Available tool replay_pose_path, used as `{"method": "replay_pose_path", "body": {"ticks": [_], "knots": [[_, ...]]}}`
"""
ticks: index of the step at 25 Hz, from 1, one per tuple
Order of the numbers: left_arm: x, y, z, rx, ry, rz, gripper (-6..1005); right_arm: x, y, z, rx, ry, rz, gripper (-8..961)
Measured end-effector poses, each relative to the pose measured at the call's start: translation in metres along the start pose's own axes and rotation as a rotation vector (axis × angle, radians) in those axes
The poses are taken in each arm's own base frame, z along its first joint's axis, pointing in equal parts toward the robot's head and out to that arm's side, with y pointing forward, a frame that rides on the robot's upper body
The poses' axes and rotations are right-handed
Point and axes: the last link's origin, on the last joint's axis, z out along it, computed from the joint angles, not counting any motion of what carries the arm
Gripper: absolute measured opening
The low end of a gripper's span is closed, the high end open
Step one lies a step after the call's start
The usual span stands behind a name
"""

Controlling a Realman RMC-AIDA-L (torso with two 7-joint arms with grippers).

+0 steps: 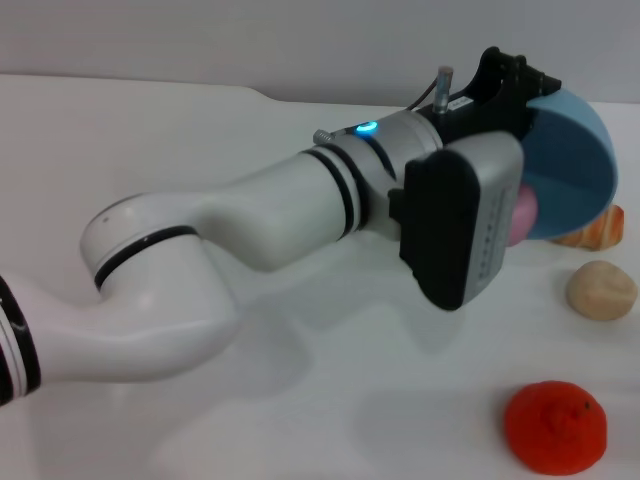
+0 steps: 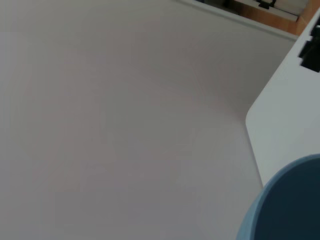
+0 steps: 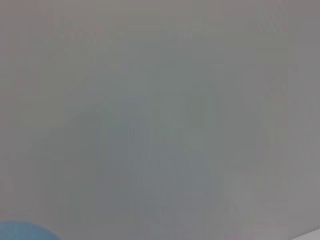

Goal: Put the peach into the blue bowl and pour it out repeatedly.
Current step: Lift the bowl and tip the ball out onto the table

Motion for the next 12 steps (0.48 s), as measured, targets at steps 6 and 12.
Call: {"method": "replay_pose_path", "body": {"ticks": [6, 12], "knots": [[0.003, 0.010, -0.008, 0.048, 0.042, 0.072, -1, 0.000, 0.001, 0.001, -0.001, -0.001, 0.004, 582], [0.004, 0.015, -0.014, 0.073, 0.051, 0.096, -2, 0.002, 0.001, 0.002, 0.002, 0.003, 0.008, 573]]}}
